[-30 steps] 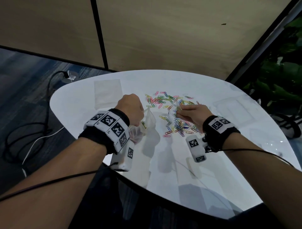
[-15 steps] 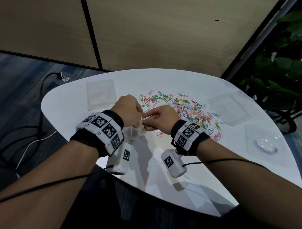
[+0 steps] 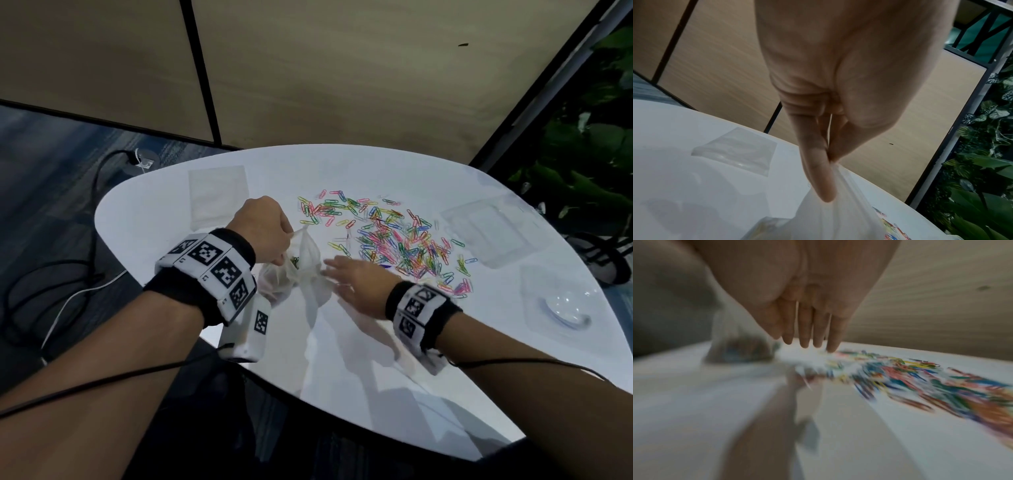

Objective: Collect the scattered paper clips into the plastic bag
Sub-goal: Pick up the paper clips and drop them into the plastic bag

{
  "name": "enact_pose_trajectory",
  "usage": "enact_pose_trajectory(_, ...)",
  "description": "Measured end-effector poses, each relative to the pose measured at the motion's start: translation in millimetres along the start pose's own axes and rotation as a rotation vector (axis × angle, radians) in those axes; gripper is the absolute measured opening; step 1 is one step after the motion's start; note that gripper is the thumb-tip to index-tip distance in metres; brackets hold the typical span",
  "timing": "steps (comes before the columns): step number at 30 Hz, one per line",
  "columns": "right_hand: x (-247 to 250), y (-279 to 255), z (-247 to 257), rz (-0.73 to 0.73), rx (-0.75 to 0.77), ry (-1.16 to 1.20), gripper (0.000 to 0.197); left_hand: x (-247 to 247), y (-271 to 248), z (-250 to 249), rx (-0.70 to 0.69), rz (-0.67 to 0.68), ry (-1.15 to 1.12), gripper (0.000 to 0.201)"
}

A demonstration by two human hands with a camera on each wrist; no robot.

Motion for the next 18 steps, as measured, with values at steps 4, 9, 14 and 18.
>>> enact_pose_trajectory(4,-55.3,-18.4,-28.0,0.156,0.022,-0.335,0.067,2.2,-0.2,3.2,0.018,-0.006,0.014,0.023)
enact_pose_trajectory(9,-45.7,-27.7,-76.3,-0.001,-0.131,-0.412,0.060,-4.8,2.6,-3.3,0.031,0.007,0.022,0.024)
enact_pose_trajectory(14,-28.6,-13.6,-107.8,-0.005,-0.302,-0.242,0.049,-17.8,2.4,-15.5,0.014,0.034,0.047,0.023)
enact_pose_trajectory(18,-6.3,-4.8,-104.2,-0.108,-0.243,-0.183,0.025,-22.1,3.0,-18.9,0.021,0.032,0.071,0.023)
Point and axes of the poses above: each hand's wrist, its own y-axis towards the middle knuckle, its own x-axis out of the back of the hand, z = x × y, the point moved 7 cm from there along y, towards the middle knuckle, and after that the axes turned 2 degrees about -y, right-handed, at the moved point
